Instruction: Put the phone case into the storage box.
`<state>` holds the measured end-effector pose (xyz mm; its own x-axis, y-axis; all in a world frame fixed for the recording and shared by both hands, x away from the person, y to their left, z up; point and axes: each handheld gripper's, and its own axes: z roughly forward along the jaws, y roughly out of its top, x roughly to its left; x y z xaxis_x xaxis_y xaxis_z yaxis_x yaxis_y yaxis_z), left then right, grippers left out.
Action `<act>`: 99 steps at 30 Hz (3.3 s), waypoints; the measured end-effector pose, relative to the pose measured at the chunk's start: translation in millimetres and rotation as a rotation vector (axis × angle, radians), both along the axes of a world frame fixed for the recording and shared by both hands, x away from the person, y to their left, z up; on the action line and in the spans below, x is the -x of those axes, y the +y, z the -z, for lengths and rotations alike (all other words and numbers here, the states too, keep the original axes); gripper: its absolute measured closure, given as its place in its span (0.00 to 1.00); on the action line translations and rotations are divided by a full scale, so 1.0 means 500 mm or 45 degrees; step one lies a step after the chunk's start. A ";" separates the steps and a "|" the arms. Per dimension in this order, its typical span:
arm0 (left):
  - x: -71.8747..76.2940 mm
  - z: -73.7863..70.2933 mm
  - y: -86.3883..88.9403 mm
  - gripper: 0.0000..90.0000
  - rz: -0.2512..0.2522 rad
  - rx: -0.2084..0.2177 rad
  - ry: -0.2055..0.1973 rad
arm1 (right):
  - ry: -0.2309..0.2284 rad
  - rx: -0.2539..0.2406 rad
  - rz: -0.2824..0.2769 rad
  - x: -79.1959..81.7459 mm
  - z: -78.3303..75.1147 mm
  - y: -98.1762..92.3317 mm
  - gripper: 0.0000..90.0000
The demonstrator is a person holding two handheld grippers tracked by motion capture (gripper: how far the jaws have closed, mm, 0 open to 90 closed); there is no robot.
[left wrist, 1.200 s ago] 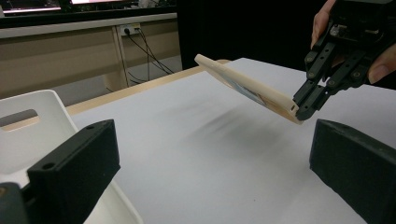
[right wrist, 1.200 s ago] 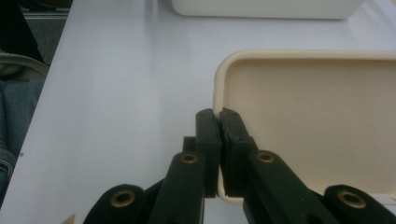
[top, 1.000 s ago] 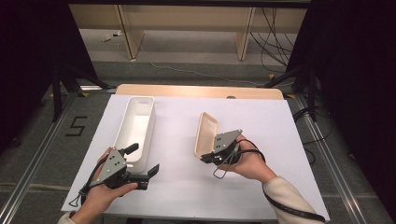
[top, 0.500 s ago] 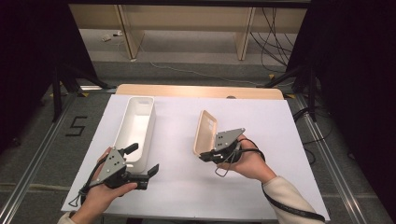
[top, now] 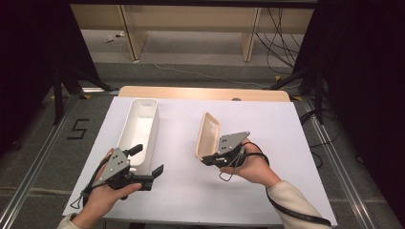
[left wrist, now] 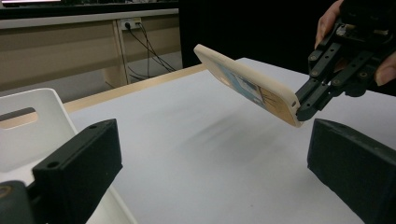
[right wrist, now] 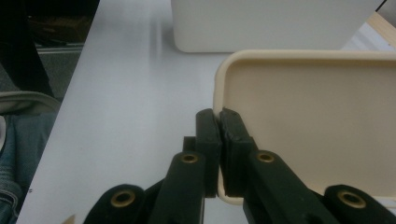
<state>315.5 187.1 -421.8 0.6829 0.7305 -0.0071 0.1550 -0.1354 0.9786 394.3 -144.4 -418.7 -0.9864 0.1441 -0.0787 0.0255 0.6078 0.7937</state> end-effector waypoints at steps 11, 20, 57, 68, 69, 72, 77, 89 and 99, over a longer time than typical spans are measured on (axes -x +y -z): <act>-0.060 -0.056 -0.052 0.06 -0.003 0.016 0.099 | -0.014 -0.017 -0.016 0.004 -0.004 0.008 0.98; -0.110 -0.071 -0.090 0.09 0.008 -0.019 0.109 | -0.013 -0.022 -0.030 0.007 -0.003 0.014 0.98; -0.273 -0.076 -0.208 0.44 -0.032 -0.151 0.536 | -0.059 0.013 -0.090 0.024 0.000 0.047 0.98; -0.294 -0.081 -0.214 0.57 -0.065 -0.131 0.578 | -0.071 0.043 -0.112 0.028 0.002 0.054 0.98; -0.295 -0.080 -0.215 0.58 -0.063 -0.129 0.584 | -0.079 0.046 -0.112 0.029 0.002 0.056 0.98; -0.295 -0.076 -0.215 0.61 -0.073 -0.139 0.623 | -0.082 0.052 -0.119 0.030 0.003 0.060 0.98; -0.293 -0.075 -0.213 0.69 -0.087 -0.128 0.635 | -0.089 0.063 -0.121 0.030 0.005 0.062 0.98; -0.287 -0.085 -0.199 0.80 -0.100 -0.091 0.634 | -0.091 0.120 -0.140 0.031 0.014 0.067 0.98; -0.275 -0.105 -0.202 0.88 -0.116 -0.053 0.627 | -0.121 0.163 -0.131 0.030 0.023 0.074 0.98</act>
